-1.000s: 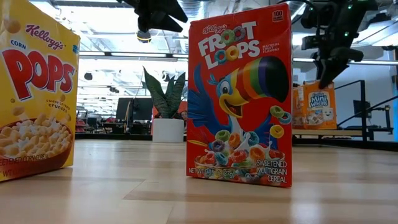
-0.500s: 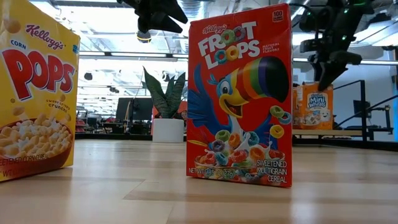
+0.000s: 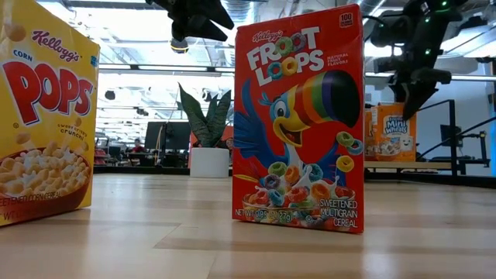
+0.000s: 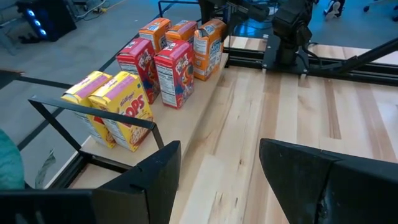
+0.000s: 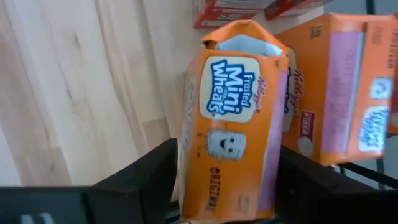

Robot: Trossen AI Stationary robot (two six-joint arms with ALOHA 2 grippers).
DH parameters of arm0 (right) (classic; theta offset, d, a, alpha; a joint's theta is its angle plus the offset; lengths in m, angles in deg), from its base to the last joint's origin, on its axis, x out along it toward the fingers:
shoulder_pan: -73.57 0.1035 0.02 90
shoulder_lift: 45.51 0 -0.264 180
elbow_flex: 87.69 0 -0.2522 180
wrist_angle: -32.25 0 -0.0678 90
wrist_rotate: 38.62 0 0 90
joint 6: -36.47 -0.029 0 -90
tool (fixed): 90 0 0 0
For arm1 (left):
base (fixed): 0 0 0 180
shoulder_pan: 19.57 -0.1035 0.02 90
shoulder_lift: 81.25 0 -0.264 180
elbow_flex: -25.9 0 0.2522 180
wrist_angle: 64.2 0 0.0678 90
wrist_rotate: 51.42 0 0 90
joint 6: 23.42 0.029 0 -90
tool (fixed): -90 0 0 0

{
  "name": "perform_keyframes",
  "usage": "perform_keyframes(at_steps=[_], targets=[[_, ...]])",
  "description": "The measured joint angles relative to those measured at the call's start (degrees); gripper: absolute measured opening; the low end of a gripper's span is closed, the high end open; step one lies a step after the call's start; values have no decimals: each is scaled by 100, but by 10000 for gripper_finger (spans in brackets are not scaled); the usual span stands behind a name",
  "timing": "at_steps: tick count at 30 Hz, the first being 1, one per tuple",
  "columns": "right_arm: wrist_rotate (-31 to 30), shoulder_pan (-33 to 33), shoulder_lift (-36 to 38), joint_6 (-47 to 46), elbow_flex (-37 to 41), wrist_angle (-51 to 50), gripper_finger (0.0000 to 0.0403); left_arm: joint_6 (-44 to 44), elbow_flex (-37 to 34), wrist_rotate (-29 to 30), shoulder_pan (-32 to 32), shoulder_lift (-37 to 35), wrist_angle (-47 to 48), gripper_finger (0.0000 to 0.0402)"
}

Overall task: Stack cereal on shelf
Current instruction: Put the orange cereal box on the shelf aligned with orange cereal boxes

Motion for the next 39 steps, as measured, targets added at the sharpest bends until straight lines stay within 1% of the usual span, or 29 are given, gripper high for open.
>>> perform_keyframes(at_steps=[6, 10, 25, 31, 39], targets=[[-539, 0, 35, -161, 0, -185, 256, -41, -2, 100, 0, 84, 11, 210], [-709, 0, 33, -278, 0, -277, 256, -118, -3, 92, -1, 197, -6, 210], [-686, 0, -2, -431, -2, -307, 256, -175, -9, -44, -1, 188, -71, 212], [-670, 1, -10, -551, -44, -489, 256, -179, -7, -29, -1, 186, -116, 238], [-576, 202, -129, -918, -496, -672, 260, -278, -4, 101, -2, 184, -116, 278]])
